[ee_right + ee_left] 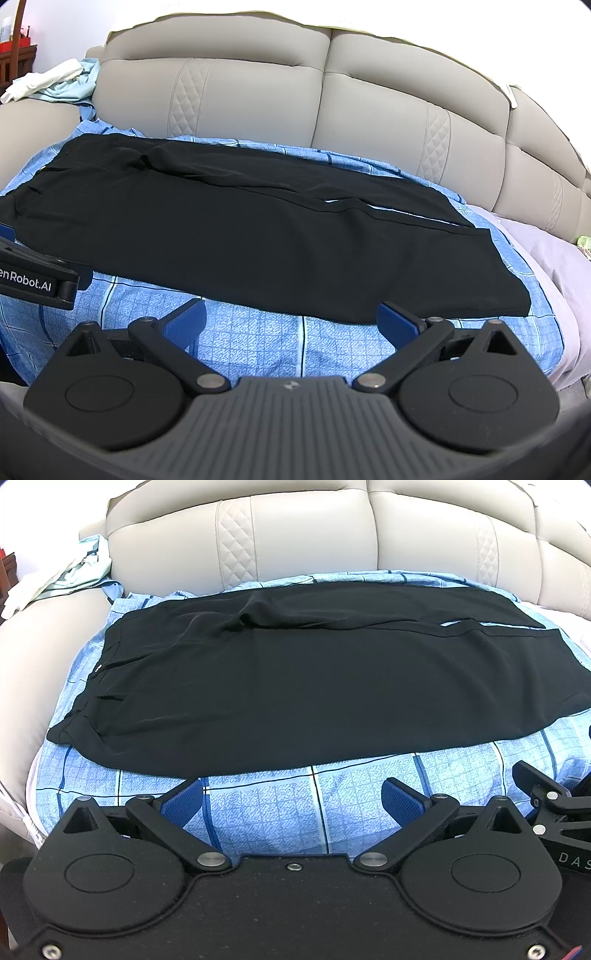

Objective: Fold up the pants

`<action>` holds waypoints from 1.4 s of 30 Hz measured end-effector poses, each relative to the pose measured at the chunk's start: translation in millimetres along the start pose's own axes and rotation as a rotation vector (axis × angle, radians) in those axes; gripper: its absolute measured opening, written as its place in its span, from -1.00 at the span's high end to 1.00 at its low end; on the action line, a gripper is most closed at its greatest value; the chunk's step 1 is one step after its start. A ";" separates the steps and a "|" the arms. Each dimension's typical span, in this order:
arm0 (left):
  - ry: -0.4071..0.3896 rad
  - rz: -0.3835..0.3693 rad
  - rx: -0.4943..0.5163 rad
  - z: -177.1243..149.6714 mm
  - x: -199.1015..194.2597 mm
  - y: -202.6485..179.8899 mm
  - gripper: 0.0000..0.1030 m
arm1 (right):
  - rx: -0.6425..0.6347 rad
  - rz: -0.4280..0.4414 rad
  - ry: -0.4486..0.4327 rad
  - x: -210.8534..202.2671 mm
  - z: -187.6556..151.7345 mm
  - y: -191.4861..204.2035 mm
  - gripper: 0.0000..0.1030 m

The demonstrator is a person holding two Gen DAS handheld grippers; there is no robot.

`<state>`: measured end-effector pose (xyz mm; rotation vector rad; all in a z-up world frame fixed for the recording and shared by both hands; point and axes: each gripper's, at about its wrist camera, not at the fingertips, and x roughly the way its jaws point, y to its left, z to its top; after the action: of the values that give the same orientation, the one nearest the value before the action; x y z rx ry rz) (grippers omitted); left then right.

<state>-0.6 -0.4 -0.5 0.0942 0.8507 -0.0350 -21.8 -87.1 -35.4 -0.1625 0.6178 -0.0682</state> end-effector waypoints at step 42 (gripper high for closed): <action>0.046 0.009 -0.006 33.2 34.8 26.4 -0.92 | 0.051 -0.041 -0.027 28.1 16.8 -11.0 -1.00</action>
<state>48.9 22.9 -3.1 0.0930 0.8960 -0.0219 10.6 -98.9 -36.1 -0.1265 0.5854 -0.1213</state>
